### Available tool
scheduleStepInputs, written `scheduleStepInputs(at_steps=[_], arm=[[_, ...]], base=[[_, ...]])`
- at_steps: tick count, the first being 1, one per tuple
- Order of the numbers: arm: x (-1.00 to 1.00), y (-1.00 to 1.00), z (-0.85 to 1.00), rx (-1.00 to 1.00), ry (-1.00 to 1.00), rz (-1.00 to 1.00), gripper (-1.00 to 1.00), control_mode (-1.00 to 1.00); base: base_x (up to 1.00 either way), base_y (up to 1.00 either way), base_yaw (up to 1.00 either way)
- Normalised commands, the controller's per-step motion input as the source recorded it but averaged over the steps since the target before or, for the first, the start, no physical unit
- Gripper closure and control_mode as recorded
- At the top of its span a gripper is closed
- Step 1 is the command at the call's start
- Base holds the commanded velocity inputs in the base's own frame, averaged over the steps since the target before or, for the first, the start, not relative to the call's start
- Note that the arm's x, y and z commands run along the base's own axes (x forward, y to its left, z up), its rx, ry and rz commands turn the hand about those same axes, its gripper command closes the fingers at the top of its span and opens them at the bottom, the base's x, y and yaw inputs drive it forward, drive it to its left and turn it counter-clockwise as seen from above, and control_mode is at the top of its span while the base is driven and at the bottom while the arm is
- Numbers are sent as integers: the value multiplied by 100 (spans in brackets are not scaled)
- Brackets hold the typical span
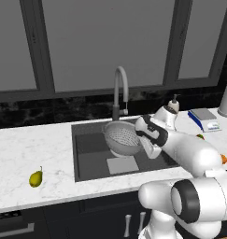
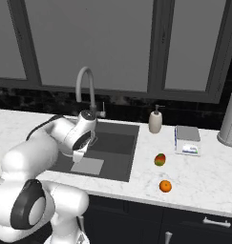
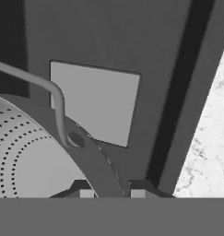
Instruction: Put the colander in the sink, put the pear, mango, tangerine in the colander, and turn on the sink faucet and pour water over the colander.
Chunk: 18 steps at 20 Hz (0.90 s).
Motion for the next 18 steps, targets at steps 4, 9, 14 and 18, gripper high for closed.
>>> scheduleStepInputs(at_steps=[4, 9, 14, 18], arm=[[32, -14, -28, 0, 3, 18, 100, -100], [35, -1, -37, 0, 0, 10, 100, -100], [49, 0, -51, 0, 1, 1, 100, -100], [42, 0, -56, 0, 2, 0, 100, -100]], base=[[0, 0, 0], [0, 0, 0], [0, 0, 0], [0, 0, 0]])
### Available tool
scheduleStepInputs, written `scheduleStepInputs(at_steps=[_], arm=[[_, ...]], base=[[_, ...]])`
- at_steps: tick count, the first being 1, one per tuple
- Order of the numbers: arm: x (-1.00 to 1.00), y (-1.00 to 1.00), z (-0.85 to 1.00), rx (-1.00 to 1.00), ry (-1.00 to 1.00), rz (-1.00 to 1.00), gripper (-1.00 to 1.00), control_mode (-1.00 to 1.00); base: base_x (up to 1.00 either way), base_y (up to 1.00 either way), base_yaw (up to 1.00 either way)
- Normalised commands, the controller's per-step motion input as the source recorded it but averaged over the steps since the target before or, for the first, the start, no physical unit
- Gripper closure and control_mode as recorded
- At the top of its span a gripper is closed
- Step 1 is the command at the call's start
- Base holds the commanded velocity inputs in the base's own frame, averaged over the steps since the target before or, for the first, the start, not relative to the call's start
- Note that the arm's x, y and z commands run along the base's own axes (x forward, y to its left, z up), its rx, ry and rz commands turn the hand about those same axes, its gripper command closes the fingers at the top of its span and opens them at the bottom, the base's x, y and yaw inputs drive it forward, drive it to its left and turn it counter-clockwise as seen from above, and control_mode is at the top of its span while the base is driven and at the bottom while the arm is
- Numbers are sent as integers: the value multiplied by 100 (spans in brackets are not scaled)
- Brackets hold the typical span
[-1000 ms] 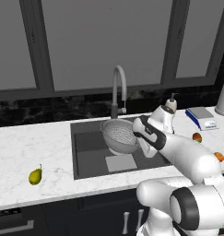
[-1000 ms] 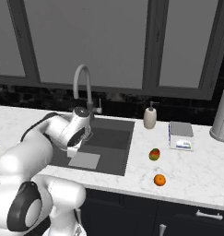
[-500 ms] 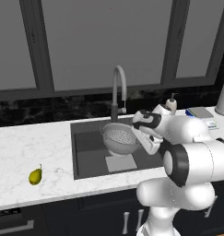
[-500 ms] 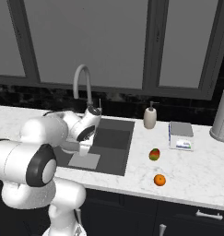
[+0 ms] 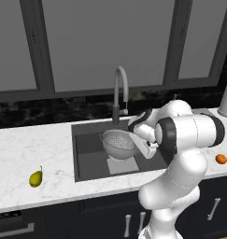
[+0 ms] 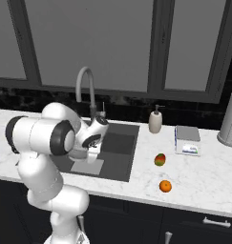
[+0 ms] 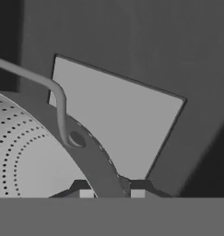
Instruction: Put the colander in the sink, put the pear, mango, tangerine in the colander, and turn on the sink faucet and pour water over the colander.
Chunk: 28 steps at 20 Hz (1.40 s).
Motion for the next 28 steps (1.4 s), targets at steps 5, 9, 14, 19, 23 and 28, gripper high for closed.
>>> scheduleStepInputs(at_steps=[5, 9, 14, 19, 23, 28], arm=[[25, -5, -51, 0, 0, 0, 100, -100], [26, -23, -37, 0, 0, 0, 100, -100], [36, -19, -40, -1, 0, 0, 100, -100], [45, -3, -48, -3, 0, 0, 100, -100], [30, 0, -39, -4, 0, 0, 100, -100], [3, 0, -4, -2, 0, 0, 100, -100]], base=[[0, 0, 0], [0, 0, 0], [0, 0, 0], [0, 0, 0], [0, 0, 0], [0, 0, 0]])
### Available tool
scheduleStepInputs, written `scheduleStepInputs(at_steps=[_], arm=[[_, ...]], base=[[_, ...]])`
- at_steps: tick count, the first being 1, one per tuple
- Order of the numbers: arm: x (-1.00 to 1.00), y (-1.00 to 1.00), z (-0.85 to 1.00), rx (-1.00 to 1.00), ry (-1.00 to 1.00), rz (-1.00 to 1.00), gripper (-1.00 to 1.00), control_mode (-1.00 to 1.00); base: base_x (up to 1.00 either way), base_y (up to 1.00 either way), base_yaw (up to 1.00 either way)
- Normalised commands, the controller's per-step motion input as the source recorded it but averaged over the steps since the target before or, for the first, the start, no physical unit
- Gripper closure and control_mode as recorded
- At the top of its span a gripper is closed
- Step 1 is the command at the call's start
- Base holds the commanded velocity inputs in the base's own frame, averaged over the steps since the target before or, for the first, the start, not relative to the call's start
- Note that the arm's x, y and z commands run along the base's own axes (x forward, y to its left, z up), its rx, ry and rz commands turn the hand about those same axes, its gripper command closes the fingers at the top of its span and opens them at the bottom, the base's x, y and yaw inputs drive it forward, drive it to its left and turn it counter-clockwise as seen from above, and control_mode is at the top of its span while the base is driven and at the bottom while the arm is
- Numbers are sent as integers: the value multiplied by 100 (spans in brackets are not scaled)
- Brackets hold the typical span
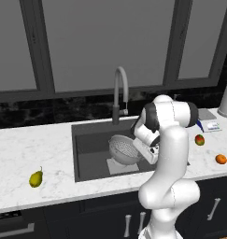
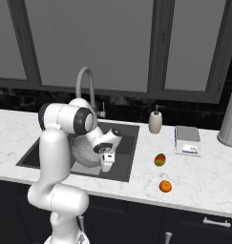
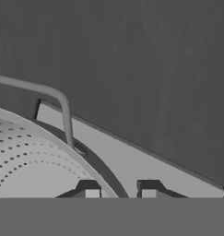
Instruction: Put the colander in the sink, put the pear, mango, tangerine in the colander, and turn on the sink faucet and pour water over the colander.
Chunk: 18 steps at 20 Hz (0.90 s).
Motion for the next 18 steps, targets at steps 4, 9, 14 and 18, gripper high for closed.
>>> scheduleStepInputs(at_steps=[4, 9, 14, 18], arm=[[-2, 0, 2, -1, 0, 0, 100, -100], [-7, -1, 8, -7, -1, 0, 100, -100], [-8, 0, 10, -12, -5, 0, 100, -100], [-1, 0, 2, -12, -3, 0, 100, -100]], base=[[0, 0, 0], [0, 0, 0], [0, 0, 0], [0, 0, 0]])
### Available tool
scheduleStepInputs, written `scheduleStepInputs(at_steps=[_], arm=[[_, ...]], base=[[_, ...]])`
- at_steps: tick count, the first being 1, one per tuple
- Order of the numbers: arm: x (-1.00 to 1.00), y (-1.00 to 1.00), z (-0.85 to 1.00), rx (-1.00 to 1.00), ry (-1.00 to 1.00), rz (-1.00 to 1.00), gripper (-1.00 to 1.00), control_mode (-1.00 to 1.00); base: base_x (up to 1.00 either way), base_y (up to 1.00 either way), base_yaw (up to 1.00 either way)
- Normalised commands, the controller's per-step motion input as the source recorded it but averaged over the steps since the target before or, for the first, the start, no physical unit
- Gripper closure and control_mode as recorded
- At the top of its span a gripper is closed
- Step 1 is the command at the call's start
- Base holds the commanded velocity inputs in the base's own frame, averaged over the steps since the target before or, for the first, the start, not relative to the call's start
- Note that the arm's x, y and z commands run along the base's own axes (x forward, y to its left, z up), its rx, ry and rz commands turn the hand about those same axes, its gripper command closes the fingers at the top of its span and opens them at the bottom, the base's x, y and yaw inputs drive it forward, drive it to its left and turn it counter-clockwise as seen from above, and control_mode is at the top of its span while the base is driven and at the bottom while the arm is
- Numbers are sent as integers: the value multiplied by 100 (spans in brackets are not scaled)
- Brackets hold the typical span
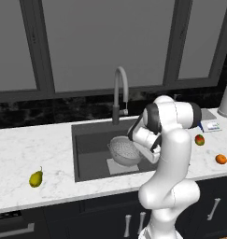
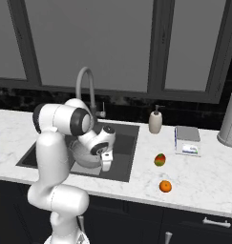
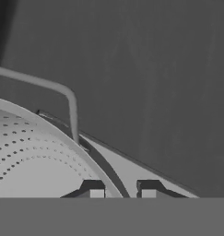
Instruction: Put the colander in the sink, put the pear, mango, tangerine in the colander, and turn on the sink faucet and pour water over the colander.
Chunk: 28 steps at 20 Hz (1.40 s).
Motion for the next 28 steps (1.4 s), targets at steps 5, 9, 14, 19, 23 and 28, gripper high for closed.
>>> scheduleStepInputs(at_steps=[5, 9, 14, 19, 23, 28], arm=[[-4, 0, 0, -7, 0, 0, 100, -100], [-10, 0, 0, -2, 0, 0, 100, -100], [-21, -1, 0, -2, 0, 0, 100, -100], [-29, -1, 2, -3, 0, 0, 100, -100], [-18, -2, 1, -6, 0, 0, 100, -100], [0, 0, 0, -7, 0, 0, -100, -100]], base=[[0, 0, 0], [0, 0, 0], [0, 0, 0], [0, 0, 0], [0, 0, 0], [0, 0, 0]])
